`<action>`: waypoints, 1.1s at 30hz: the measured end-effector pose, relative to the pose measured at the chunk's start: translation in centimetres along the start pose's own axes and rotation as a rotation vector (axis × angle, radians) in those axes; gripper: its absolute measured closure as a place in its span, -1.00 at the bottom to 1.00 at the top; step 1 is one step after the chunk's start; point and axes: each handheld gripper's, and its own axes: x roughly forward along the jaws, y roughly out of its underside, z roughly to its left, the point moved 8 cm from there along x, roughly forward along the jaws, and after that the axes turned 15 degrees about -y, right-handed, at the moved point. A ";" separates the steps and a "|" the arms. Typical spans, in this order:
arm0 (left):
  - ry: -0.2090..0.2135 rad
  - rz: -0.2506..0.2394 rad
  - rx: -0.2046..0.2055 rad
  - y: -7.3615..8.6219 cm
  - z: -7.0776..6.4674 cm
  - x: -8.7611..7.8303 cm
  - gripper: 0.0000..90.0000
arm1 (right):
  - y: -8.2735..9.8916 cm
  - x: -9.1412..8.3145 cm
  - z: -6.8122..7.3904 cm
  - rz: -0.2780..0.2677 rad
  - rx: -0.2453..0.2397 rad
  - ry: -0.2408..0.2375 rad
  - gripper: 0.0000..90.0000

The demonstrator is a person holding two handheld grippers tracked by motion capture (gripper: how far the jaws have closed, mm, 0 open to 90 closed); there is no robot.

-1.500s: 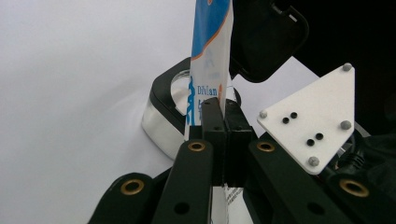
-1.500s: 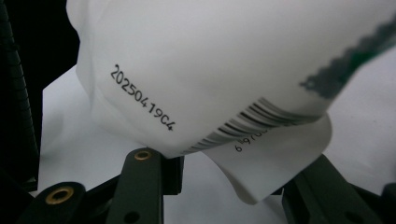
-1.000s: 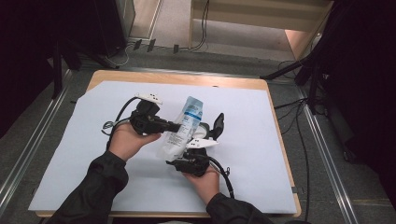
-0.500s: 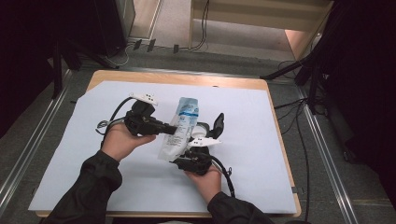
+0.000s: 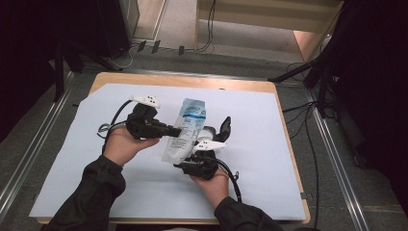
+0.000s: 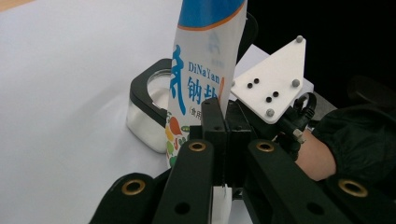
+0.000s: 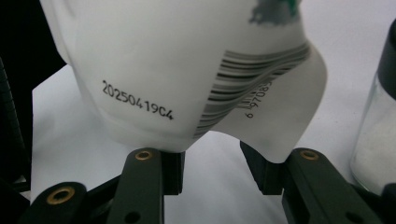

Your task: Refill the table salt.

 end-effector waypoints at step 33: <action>-0.113 -0.110 -0.039 -0.3 3.7 -2.8 1.00 | 0.0 -8.5 1.0 0.064 -0.110 0.007 0.29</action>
